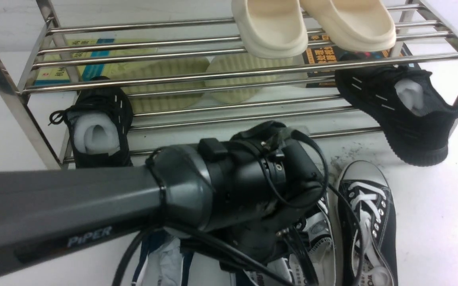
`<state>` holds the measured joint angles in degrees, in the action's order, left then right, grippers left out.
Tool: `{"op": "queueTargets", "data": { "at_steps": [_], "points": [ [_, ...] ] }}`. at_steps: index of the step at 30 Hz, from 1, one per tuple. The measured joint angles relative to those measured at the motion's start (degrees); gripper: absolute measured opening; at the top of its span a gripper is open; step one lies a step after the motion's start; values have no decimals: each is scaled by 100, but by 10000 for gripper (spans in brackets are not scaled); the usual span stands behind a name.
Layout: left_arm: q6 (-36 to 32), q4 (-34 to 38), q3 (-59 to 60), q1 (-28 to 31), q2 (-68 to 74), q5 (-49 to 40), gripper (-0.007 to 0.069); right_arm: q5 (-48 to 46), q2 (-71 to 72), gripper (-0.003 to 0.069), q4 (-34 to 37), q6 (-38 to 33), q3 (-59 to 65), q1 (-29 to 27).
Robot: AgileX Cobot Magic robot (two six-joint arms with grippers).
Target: Take the shoes off the shelf with your hand on the white table.
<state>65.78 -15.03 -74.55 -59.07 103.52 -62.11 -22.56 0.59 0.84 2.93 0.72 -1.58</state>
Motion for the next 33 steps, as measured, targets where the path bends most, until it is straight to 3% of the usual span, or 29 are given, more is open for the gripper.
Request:
{"op": "queueTargets", "data": {
  "at_steps": [7,14,17,21,27,33],
  "points": [
    [0,18,5,-6,120,26,46,0,0,240,-4,0,0,0],
    [-219,43,-237,-6,166,-83,159,0,0,240,-4,0,0,0],
    [-479,-12,-776,-6,173,-459,258,0,0,240,-4,0,0,0],
    [-738,-173,-1300,-6,173,-696,291,0,0,240,-4,0,0,0],
    [-1264,-365,-1669,-6,-97,-730,218,0,0,240,-4,0,0,0],
    [-1464,-534,-1517,333,-1149,-788,14,0,0,240,-4,0,0,0]
  ]
}}
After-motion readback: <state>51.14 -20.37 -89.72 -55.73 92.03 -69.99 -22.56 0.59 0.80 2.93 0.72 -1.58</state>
